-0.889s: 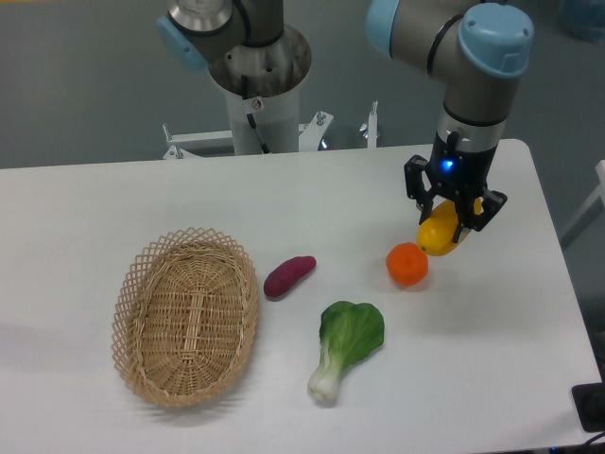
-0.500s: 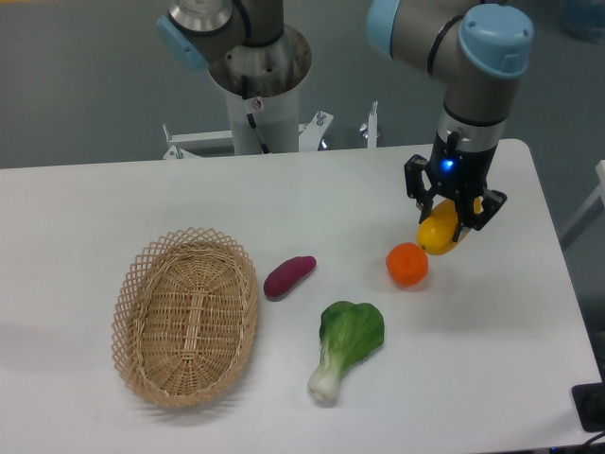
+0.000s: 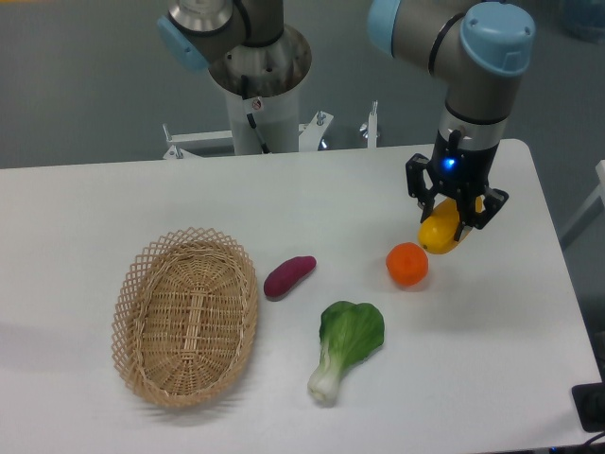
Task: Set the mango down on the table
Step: 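Hold the yellow mango in the gripper above the orange, then carry the held mango away from the orange toward the sweet potato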
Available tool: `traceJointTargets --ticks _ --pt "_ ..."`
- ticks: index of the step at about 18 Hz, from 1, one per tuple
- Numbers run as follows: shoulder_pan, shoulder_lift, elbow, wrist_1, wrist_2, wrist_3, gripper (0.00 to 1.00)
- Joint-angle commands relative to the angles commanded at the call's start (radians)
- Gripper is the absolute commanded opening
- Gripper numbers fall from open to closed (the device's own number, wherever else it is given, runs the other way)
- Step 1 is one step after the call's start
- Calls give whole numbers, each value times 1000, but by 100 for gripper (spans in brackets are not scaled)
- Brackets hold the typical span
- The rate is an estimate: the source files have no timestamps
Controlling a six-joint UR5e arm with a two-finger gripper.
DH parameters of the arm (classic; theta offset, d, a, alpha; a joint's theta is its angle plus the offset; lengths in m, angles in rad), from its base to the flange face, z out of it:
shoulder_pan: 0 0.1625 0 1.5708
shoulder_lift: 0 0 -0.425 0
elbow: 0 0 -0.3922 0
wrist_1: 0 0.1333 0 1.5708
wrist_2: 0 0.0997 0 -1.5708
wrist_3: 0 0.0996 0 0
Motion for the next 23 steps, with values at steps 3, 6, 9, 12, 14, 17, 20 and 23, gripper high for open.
traceJointTargets --ticks 3,6,9,12,14,17,20,23 --pt "0 2 -12 3 2 0 55" --pt "6 2 -58 17 3 24 55" --pt "17 5 -116 80 5 72 55" --pt "15 0 -132 109 8 112 55" --pt "17 -9 -133 126 9 127 55" --pt "43 -11 -175 138 11 219 55" --pt "67 -8 -236 156 9 342 55" --pt "57 15 -304 160 12 330 55"
